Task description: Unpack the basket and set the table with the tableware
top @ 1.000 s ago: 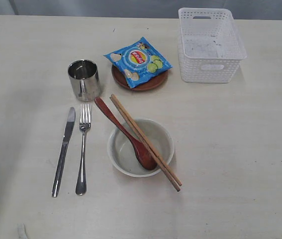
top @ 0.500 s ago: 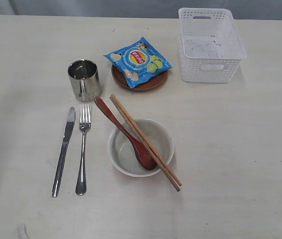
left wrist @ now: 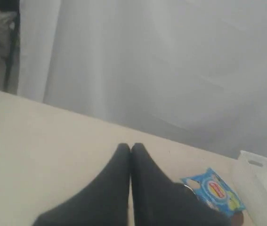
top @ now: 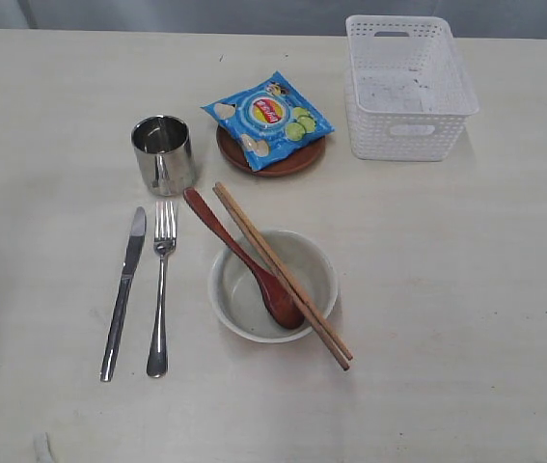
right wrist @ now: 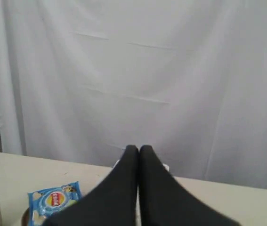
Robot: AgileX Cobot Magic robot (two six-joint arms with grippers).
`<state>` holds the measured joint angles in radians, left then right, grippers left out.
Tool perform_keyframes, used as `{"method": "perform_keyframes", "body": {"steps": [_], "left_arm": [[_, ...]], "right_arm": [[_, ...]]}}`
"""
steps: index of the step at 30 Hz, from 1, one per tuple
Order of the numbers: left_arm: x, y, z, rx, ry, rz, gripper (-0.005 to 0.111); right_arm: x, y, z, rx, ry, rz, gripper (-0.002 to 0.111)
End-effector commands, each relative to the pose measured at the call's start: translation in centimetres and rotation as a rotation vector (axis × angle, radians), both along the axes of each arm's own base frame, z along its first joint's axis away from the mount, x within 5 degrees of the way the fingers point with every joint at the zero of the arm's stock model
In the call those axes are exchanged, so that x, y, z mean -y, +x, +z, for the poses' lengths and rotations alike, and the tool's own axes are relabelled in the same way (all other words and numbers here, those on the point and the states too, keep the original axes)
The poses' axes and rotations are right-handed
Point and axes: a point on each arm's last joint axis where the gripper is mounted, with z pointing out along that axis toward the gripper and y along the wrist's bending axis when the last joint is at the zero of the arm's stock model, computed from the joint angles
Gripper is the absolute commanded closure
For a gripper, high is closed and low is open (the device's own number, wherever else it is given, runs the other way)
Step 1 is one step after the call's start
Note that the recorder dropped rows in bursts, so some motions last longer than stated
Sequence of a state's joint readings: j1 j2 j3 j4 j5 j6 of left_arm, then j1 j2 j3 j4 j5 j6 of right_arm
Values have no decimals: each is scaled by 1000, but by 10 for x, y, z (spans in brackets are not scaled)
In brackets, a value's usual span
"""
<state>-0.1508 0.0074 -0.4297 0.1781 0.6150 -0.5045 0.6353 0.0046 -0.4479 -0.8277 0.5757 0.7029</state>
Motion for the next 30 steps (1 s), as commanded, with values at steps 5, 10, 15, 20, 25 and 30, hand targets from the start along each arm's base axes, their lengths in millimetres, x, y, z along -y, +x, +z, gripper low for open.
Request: {"method": "perform_keyframes", "body": {"steps": [5, 10, 15, 20, 25, 30], "left_arm": [[10, 13, -32, -70, -68, -75, 107], [13, 18, -28, 63, -131, -102, 107], [15, 20, -27, 127, -199, -123, 107], [15, 20, -33, 62, -183, -122, 107], [15, 20, -33, 56, -180, -121, 107], [15, 20, -33, 56, -182, -122, 107]], "right_arm": [[-6, 0, -10, -99, 92, 64, 108], [-3, 1, -16, -168, 92, 28, 108], [-2, 1, -18, -188, 88, 13, 108], [-2, 1, -18, -188, 88, 13, 108], [-2, 1, -18, -189, 91, 13, 108], [-2, 1, -18, -189, 91, 13, 108]]}}
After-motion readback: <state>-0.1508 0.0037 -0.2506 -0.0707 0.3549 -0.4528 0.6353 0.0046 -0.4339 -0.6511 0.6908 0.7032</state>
